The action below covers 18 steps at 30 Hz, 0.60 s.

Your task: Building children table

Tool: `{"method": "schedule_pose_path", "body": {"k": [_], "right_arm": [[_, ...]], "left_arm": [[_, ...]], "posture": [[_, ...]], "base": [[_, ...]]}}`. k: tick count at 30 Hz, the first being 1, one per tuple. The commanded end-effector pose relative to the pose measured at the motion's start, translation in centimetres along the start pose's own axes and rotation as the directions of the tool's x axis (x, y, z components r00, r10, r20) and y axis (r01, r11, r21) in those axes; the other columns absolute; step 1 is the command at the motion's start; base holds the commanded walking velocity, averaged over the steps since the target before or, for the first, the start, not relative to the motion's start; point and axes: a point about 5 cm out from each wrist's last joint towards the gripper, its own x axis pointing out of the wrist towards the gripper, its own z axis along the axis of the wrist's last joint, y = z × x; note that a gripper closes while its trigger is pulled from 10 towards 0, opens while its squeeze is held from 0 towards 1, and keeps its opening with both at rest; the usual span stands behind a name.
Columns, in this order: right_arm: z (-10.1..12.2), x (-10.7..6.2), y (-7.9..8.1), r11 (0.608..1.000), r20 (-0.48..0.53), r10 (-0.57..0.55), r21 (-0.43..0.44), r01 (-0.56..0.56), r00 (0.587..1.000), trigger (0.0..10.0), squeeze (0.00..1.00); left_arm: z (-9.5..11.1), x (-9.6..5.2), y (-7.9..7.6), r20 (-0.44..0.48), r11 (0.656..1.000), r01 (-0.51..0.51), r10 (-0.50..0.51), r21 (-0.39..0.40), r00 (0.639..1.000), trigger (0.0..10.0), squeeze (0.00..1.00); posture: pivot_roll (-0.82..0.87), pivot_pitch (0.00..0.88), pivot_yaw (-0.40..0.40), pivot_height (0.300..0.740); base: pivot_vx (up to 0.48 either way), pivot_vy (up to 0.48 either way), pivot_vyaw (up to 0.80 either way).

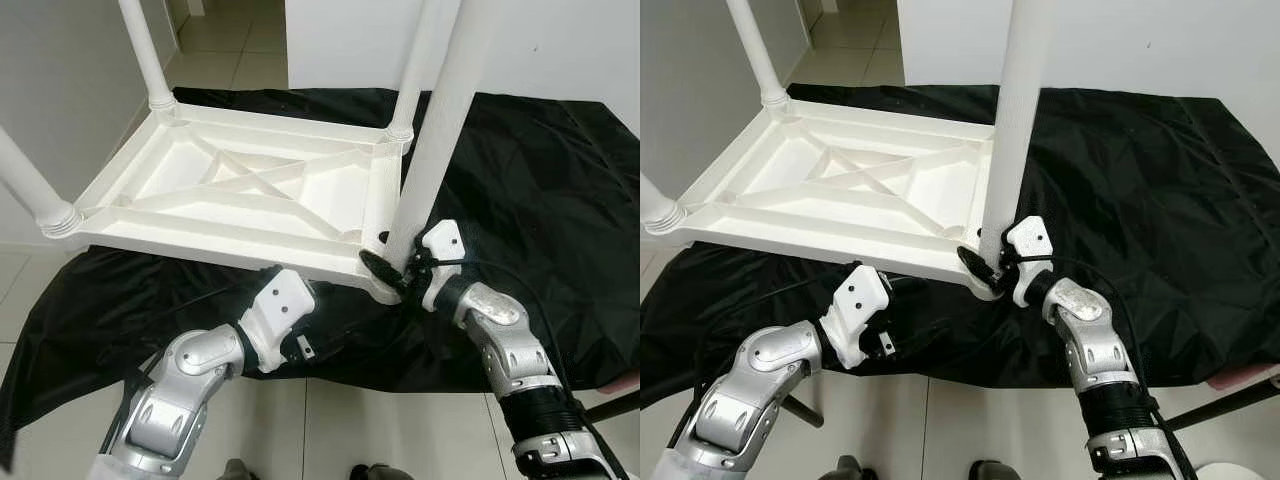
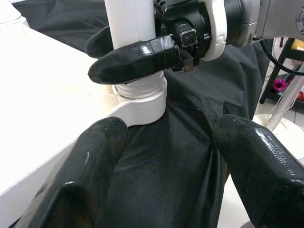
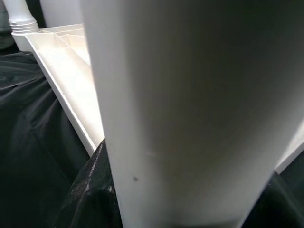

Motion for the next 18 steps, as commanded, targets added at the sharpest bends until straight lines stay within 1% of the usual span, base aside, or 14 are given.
{"method": "schedule_pose_path", "body": {"k": [1, 2, 3, 4, 6, 7, 9, 10, 12, 13, 15, 18], "right_arm": [[-0.7, -0.2, 0.1, 1.000, -0.027, 0.027, 0.004, -0.027, 0.999, 0.0, 0.00], [-0.7, -0.2, 0.1, 1.000, -0.027, 0.027, 0.004, -0.027, 0.999, 0.0, 0.00], [-0.8, -0.1, 0.1, 0.999, -0.022, -0.010, 0.047, 0.011, 1.000, 10.0, 0.00], [-0.8, -0.1, 0.1, 0.999, -0.022, -0.010, 0.047, 0.011, 1.000, 10.0, 0.00], [-0.9, 0.1, 0.0, 0.995, -0.029, -0.070, 0.069, 0.072, 0.997, 10.0, 0.00], [-0.9, 0.1, 0.0, 0.995, -0.029, -0.070, 0.069, 0.072, 0.997, 10.0, 0.00], [-0.9, 0.2, 0.0, 0.984, -0.031, -0.160, 0.069, 0.161, 0.987, 10.0, 0.00], [-0.9, 0.2, 0.0, 0.984, -0.031, -0.160, 0.069, 0.161, 0.987, 10.0, 0.00], [-0.9, 0.4, 0.6, 0.970, -0.029, -0.224, 0.085, 0.226, 0.974, 10.0, 0.00], [-0.9, 0.4, 0.6, 0.970, -0.029, -0.224, 0.085, 0.226, 0.974, 10.0, 0.00], [-0.6, 0.6, 1.5, 0.957, -0.007, -0.273, 0.104, 0.272, 0.962, 10.0, 0.00], [-0.4, 0.7, 2.0, 0.949, 0.001, -0.293, 0.120, 0.291, 0.956, 10.0, 0.00]], "left_arm": [[0.2, -0.2, 0.2, -0.005, 0.998, -0.058, 0.058, 0.010, 0.998, 10.0, 0.00], [0.2, -0.2, 0.2, -0.005, 0.998, -0.058, 0.058, 0.010, 0.998, 10.0, 0.00], [0.1, -0.3, 0.1, -0.006, 0.998, -0.059, 0.059, 0.008, 0.998, 10.0, 0.00], [0.1, -0.3, 0.1, -0.006, 0.998, -0.059, 0.059, 0.008, 0.998, 10.0, 0.00], [0.1, -0.3, 0.2, -0.006, 0.998, -0.060, 0.060, 0.010, 0.998, 10.0, 0.00], [0.1, -0.3, 0.2, -0.006, 0.998, -0.060, 0.060, 0.010, 0.998, 10.0, 0.00], [0.1, -0.2, 0.2, -0.005, 0.998, -0.062, 0.062, 0.010, 0.998, 10.0, 0.00], [0.1, -0.2, 0.2, -0.005, 0.998, -0.062, 0.062, 0.010, 0.998, 10.0, 0.00], [0.1, -0.2, 0.2, -0.005, 0.998, -0.063, 0.063, 0.011, 0.998, 10.0, 0.00], [0.1, -0.2, 0.2, -0.005, 0.998, -0.063, 0.063, 0.011, 0.998, 10.0, 0.00], [0.0, -0.2, 0.2, -0.005, 0.998, -0.062, 0.062, 0.008, 0.998, 10.0, 0.00], [0.0, -0.1, 0.2, -0.007, 0.998, -0.060, 0.060, 0.008, 0.998, 10.0, 0.00]], "posture": [[-0.01, 0.081, 0.029, 0.740], [-0.01, 0.081, 0.029, 0.740], [-0.01, 0.080, 0.028, 0.740], [-0.01, 0.080, 0.028, 0.740], [-0.01, 0.076, 0.026, 0.740], [-0.01, 0.076, 0.026, 0.740], [-0.01, 0.073, 0.024, 0.740], [-0.01, 0.073, 0.024, 0.740], [-0.01, 0.072, 0.026, 0.740], [-0.01, 0.072, 0.026, 0.740], [-0.02, 0.073, 0.030, 0.740], [-0.03, 0.073, 0.029, 0.740]], "base": [[0.000, 0.000, 0.00], [0.000, 0.000, 0.00], [0.000, 0.000, 0.00], [0.000, 0.000, 0.00], [0.000, 0.000, 0.00], [0.000, 0.000, 0.00], [0.000, 0.000, 0.00], [0.000, 0.000, 0.00], [0.000, 0.000, 0.00], [0.000, 0.000, 0.00], [0.000, 0.000, 0.00], [0.000, 0.000, 0.00]]}}
